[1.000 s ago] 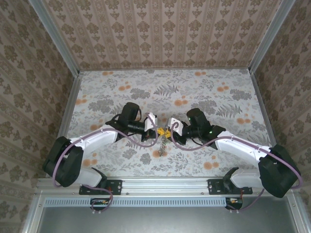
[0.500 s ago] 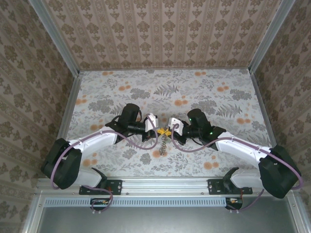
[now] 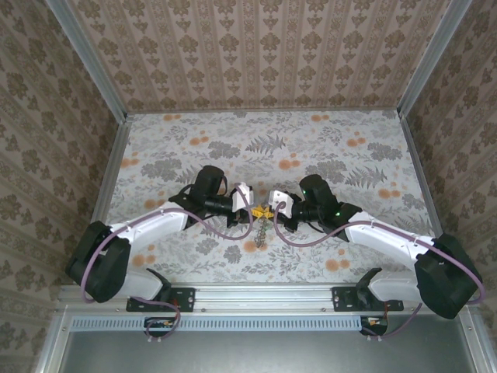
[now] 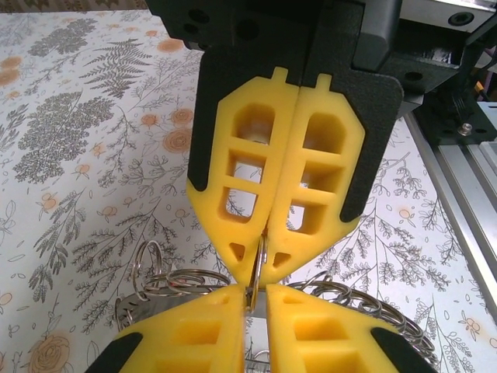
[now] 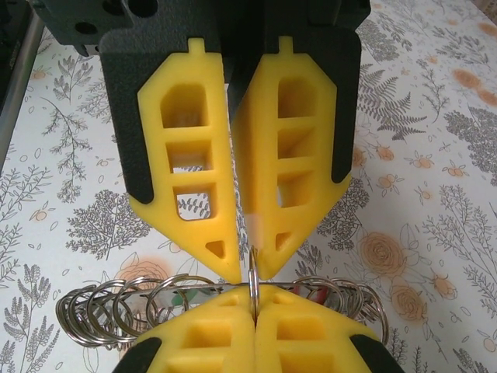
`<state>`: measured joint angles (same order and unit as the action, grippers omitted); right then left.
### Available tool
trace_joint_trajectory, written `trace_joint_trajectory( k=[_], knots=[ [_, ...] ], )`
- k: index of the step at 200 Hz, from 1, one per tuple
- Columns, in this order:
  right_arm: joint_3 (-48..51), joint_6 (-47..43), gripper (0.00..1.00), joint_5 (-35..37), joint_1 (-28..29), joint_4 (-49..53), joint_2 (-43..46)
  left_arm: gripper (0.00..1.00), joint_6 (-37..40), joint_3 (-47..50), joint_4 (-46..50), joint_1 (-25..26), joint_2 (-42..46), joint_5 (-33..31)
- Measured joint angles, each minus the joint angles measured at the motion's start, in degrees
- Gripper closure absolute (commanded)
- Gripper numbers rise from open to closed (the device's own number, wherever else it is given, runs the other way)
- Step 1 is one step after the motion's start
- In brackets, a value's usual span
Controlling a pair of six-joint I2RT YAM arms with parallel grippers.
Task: Put the keys on the keyring
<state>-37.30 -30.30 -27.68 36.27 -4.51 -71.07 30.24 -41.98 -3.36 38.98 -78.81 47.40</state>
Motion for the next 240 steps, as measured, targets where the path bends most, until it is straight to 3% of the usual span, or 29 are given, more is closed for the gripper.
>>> trace_joint_trajectory(
  k=[96, 158, 208, 240],
  knots=[
    [0.0, 0.3, 1.0, -0.4, -0.3, 0.3, 0.0, 0.87, 0.4, -1.2, 0.7, 0.0, -1.0, 0.3],
    [-0.1, 0.7, 1.0, -1.2, -0.4, 0.5, -0.2, 1.0, 0.5, -1.2, 0.5, 0.0, -1.0, 0.2],
    [-0.1, 2.3, 0.78, 0.3, -0.4, 1.0, 0.5, 1.0, 0.5, -0.9, -0.6, 0.6, -0.8, -1.8],
    [2.4, 6.2, 0.62, 3.3, -0.9, 0.6, 7.8, 1.0, 0.7, 1.7, -3.4, 1.7, 1.7, -6.3]
  ],
)
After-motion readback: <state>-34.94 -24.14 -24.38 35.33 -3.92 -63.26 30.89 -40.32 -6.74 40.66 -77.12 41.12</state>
